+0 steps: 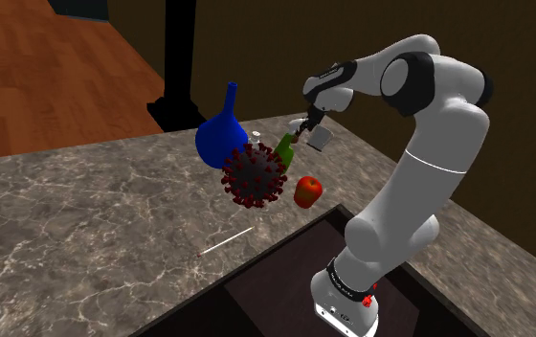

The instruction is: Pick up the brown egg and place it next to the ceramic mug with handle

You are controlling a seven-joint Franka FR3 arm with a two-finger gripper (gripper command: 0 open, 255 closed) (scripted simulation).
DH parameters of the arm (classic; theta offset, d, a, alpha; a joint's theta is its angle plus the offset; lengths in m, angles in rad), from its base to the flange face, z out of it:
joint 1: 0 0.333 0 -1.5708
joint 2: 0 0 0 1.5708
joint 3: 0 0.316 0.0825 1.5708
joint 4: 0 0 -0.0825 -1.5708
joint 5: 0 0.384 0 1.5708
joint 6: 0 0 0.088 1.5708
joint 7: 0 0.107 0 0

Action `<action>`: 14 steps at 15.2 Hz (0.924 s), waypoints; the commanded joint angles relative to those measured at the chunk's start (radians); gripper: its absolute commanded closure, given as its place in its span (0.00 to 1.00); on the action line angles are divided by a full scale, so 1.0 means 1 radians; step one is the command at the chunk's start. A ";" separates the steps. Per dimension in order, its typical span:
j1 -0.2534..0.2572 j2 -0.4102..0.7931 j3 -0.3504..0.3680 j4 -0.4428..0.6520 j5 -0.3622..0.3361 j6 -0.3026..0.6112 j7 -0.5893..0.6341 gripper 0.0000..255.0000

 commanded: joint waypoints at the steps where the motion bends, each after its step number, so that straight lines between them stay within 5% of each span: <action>1: -0.012 0.026 -0.005 0.000 0.010 -0.176 -0.015 0.00; 6: 0.019 -0.085 -0.004 0.021 -0.053 -0.300 0.065 0.00; 14: 0.019 -0.085 -0.003 0.021 -0.053 -0.300 0.065 0.00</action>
